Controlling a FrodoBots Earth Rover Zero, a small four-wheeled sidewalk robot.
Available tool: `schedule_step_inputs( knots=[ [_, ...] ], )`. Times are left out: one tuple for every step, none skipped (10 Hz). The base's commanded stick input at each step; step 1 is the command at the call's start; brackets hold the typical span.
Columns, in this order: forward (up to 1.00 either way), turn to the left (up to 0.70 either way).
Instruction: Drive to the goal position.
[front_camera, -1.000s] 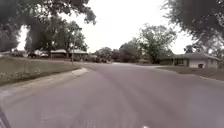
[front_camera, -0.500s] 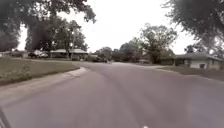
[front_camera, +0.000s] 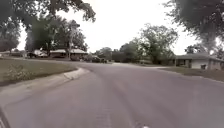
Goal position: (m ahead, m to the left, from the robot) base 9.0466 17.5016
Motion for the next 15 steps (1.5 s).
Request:
schedule_step_inputs(
  knots=[
    [0.70,0.04],
    [0.70,0.04],
    [0.70,0.04],
    [0.70,0.04],
    [0.70,0.04],
    [0.70,0.04],
    [0.70,0.04],
    [0.70,-0.25],
    [0.70,-0.31],
    [0.70,0.04],
    [0.70,0.04],
    [0.70,0.04],
    [0.70,0.04],
    [0.70,0.04],
    [0.70,0.04]
  ],
)
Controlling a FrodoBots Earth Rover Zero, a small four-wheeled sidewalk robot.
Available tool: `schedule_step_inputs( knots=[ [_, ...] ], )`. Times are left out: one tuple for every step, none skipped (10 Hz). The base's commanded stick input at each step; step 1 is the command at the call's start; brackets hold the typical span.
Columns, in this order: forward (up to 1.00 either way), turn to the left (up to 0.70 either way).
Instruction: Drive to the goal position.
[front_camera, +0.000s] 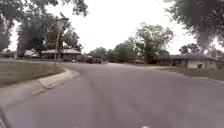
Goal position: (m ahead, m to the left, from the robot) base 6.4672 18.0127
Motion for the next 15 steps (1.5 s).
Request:
schedule_step_inputs(
  knots=[
    [0.70,0.01],
    [0.70,-0.09],
    [0.70,-0.31],
    [0.70,-0.07],
    [0.70,0.03],
    [0.70,0.03],
    [0.70,0.03],
    [0.70,0.03],
    [0.70,0.10],
    [0.70,0.35],
    [0.70,0.38],
    [0.70,0.17],
    [0.70,0.03],
    [0.70,0.03],
    [0.70,0.03]
  ],
)
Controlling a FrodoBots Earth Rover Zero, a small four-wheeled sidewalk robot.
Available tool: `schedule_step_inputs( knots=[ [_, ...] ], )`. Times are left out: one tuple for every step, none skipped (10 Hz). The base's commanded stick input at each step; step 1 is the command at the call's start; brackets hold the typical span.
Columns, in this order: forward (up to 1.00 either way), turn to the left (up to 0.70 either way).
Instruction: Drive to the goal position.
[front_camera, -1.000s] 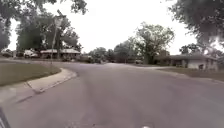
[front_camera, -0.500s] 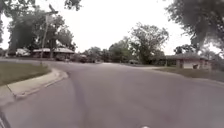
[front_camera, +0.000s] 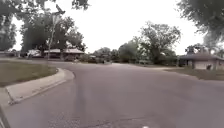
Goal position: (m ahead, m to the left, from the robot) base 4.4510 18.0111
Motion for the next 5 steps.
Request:
schedule_step_inputs(
  knots=[
    [0.70,0.03],
    [0.70,0.03],
    [0.70,0.03],
    [0.70,0.03],
    [0.70,0.03]
  ],
)
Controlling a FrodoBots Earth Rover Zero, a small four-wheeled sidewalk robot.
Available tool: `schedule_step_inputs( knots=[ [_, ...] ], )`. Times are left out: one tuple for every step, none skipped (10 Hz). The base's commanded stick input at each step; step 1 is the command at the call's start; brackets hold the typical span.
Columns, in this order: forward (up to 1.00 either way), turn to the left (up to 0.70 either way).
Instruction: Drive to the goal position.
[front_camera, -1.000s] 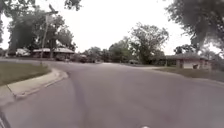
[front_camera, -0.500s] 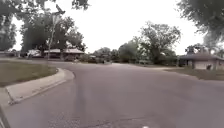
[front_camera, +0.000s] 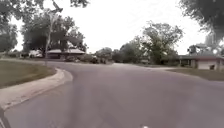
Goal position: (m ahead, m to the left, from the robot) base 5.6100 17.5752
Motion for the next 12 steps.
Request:
schedule_step_inputs(
  knots=[
    [0.70,0.03],
    [0.70,0.03],
    [0.70,0.03],
    [0.70,0.03],
    [0.70,0.03],
    [0.70,0.03],
    [0.70,0.03],
    [0.70,0.03],
    [0.70,0.03],
    [0.70,0.03],
    [0.70,0.03],
    [0.70,0.03]
  ],
)
